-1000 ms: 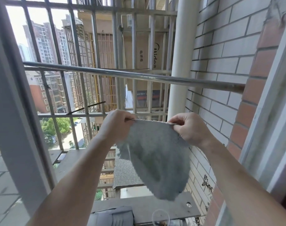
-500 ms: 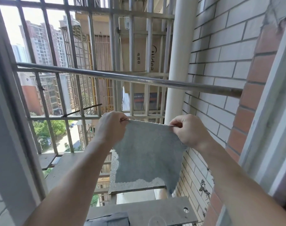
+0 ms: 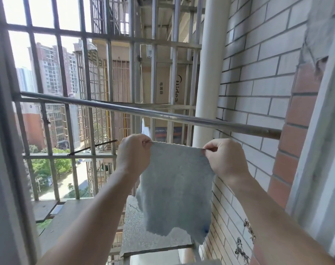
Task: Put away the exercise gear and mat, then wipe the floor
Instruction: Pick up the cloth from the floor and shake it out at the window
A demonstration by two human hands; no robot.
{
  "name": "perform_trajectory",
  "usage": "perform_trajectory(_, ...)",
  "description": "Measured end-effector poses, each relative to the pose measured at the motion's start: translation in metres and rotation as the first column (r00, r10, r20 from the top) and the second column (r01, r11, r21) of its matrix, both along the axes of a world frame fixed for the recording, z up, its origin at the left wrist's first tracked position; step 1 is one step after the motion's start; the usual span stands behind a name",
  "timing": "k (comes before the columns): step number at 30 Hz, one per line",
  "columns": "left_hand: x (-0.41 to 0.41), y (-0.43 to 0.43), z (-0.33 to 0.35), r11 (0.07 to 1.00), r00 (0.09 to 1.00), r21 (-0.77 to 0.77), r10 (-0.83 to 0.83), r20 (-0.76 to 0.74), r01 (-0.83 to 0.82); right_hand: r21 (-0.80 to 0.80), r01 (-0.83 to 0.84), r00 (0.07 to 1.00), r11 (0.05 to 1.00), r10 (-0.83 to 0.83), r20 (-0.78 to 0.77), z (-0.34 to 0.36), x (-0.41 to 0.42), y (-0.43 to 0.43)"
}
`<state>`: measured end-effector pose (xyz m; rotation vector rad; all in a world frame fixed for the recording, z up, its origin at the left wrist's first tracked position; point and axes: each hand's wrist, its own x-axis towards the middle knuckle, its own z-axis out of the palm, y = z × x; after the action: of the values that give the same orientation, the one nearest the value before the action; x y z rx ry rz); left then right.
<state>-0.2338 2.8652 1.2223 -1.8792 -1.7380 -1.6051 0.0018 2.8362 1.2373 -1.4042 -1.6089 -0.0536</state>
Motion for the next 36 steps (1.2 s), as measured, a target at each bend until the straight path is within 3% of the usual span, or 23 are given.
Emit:
perform_trajectory(13,0.013,0.021,0.027,0.986,0.989,0.164,-0.039,0.139,0.016,0.129,0.063,0.996,0.99,-0.054,-0.069,0.028,-0.005,0.013)
perform_trajectory(22,0.016,0.043,0.068,0.975,0.977,0.22,-0.075,0.201,0.03,0.322,0.094,0.996,0.942,-0.091,-0.022,0.068,-0.013,0.021)
perform_trajectory(36,0.013,0.092,0.135,0.958,0.983,0.279,-0.105,0.149,0.06,0.415,0.122,0.986,0.902,-0.157,0.053,0.127,-0.014,0.061)
